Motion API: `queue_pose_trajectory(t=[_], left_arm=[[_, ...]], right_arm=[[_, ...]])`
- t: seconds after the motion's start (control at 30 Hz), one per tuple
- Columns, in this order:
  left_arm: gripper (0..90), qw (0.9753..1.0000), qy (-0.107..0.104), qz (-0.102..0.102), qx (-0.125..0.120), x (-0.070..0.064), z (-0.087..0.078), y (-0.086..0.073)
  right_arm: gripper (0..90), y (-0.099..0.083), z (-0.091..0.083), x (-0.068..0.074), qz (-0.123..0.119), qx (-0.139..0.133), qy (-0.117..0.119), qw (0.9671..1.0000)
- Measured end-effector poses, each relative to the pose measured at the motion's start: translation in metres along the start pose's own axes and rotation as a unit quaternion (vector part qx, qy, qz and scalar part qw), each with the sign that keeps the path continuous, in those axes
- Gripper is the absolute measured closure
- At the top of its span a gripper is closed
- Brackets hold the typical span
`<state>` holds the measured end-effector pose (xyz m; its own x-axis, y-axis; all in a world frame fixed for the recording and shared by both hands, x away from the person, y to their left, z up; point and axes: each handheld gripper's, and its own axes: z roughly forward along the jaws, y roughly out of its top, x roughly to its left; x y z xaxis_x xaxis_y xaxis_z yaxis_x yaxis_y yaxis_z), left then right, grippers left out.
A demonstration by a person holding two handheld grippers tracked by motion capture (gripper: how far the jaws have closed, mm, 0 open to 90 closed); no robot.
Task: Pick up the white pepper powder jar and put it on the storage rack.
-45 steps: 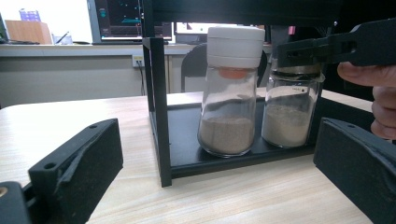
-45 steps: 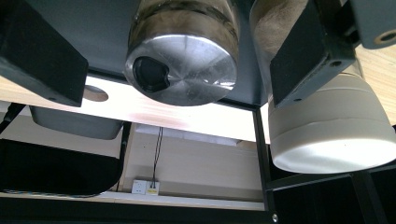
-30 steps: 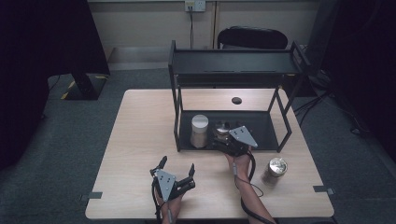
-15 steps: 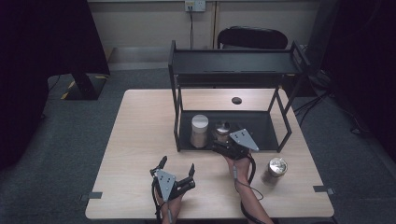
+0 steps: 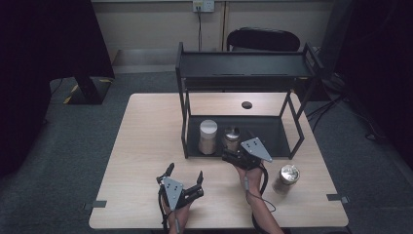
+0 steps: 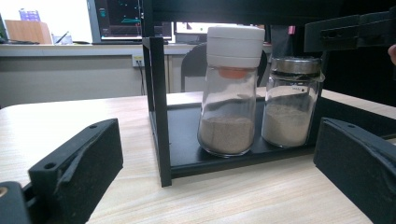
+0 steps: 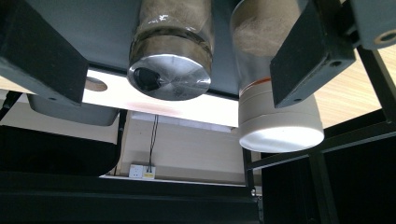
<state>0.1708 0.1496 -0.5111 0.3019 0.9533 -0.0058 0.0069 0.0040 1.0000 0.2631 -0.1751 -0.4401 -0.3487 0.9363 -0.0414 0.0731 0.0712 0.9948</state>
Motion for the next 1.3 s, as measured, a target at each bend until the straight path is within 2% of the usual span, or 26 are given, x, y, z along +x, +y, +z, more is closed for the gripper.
queue_pose_trajectory(t=[0.6, 1.3], left_arm=[[0.9, 1.0, 0.0, 0.0, 0.0, 0.0, 0.0, 0.0], [0.9, 1.0, 0.0, 0.0, 0.0, 0.0, 0.0, 0.0]], right_arm=[[3.4, -0.006, -0.018, 0.003, 0.009, -0.011, -0.004, 0.9999], [3.7, -0.017, -0.039, 0.008, 0.013, -0.011, -0.004, 0.9998]])
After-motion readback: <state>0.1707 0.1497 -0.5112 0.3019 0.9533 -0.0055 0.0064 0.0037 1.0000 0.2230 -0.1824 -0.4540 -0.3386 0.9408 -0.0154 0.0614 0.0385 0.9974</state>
